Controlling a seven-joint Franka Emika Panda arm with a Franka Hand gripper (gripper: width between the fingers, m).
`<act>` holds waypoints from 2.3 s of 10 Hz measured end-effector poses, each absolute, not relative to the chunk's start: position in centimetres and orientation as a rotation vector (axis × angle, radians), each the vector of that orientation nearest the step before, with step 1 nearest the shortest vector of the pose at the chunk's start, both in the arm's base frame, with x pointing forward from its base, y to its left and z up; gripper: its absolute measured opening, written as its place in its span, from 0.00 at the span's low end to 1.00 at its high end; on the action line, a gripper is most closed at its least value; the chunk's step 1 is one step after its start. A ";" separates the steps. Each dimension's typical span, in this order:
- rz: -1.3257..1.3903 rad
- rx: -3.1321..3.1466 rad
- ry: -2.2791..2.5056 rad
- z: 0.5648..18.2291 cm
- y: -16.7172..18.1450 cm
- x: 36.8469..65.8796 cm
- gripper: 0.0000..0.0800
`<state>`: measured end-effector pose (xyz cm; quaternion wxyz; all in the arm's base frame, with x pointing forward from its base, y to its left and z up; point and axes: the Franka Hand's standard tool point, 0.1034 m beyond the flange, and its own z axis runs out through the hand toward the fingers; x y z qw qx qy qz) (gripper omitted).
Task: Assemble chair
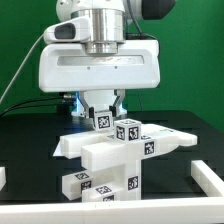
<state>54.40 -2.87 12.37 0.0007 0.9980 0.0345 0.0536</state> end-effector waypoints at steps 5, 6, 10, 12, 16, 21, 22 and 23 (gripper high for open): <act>0.138 3.082 -0.756 12.3 -2.2 54.6 0.35; 0.137 3.043 -0.938 12.3 -2.1 54.7 0.35; 0.137 3.069 -0.839 12.3 -2.1 54.7 0.47; 0.151 3.134 -0.458 12.3 -2.1 54.8 0.79; 0.139 3.138 0.151 11.6 -1.9 53.9 0.81; 0.146 3.141 0.046 11.3 -1.8 53.7 0.45; 0.146 3.144 -0.083 11.3 -1.7 53.7 0.36; 0.146 3.145 -0.163 11.3 -1.7 53.7 0.36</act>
Offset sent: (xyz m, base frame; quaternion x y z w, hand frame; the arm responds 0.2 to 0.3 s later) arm 0.0066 -0.0019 -0.0015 -0.0116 -0.0291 0.1978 0.9797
